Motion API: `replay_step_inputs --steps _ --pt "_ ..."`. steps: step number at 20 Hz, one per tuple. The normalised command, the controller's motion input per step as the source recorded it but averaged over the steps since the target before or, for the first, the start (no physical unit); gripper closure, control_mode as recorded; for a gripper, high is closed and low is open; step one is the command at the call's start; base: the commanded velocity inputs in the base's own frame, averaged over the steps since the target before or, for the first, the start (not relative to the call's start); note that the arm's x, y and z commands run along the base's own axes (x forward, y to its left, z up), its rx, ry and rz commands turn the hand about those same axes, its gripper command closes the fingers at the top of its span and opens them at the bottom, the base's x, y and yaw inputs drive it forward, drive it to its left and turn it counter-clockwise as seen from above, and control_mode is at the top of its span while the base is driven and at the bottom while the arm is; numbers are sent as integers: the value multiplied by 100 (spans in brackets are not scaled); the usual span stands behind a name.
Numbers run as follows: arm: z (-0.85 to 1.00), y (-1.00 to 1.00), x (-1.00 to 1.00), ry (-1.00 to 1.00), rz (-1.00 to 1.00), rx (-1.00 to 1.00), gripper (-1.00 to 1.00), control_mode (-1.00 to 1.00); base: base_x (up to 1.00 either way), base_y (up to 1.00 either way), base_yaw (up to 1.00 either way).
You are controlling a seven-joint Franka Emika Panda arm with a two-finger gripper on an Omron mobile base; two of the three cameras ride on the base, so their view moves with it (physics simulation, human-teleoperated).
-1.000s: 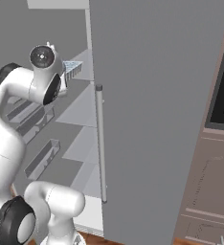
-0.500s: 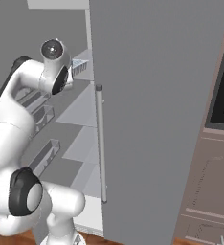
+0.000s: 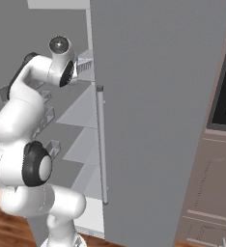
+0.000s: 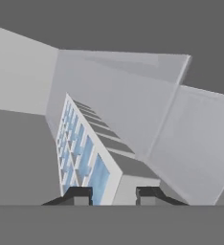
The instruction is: The ice cube tray has been filled with water. Take the tray and place it in the freezer to make ice. Close the freezer door after placing the tray.
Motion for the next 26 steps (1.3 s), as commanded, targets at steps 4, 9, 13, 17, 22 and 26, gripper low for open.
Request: replay_step_inputs --steps 4,9,13,17,22,26 --pt "-2 16 55 3 -1 -1 100 -100 0 0 0" --pt "-9 11 57 4 0 -1 100 -100 0 0 0" --pt "-23 3 62 3 0 -3 100 -100 0 0 0" --pt "-18 0 62 3 0 -3 100 -100 0 0 0" --pt "-8 2 71 6 0 -2 -100 -100 0 0 0" --pt "0 0 9 7 -3 0 -100 -100 0 0 0"
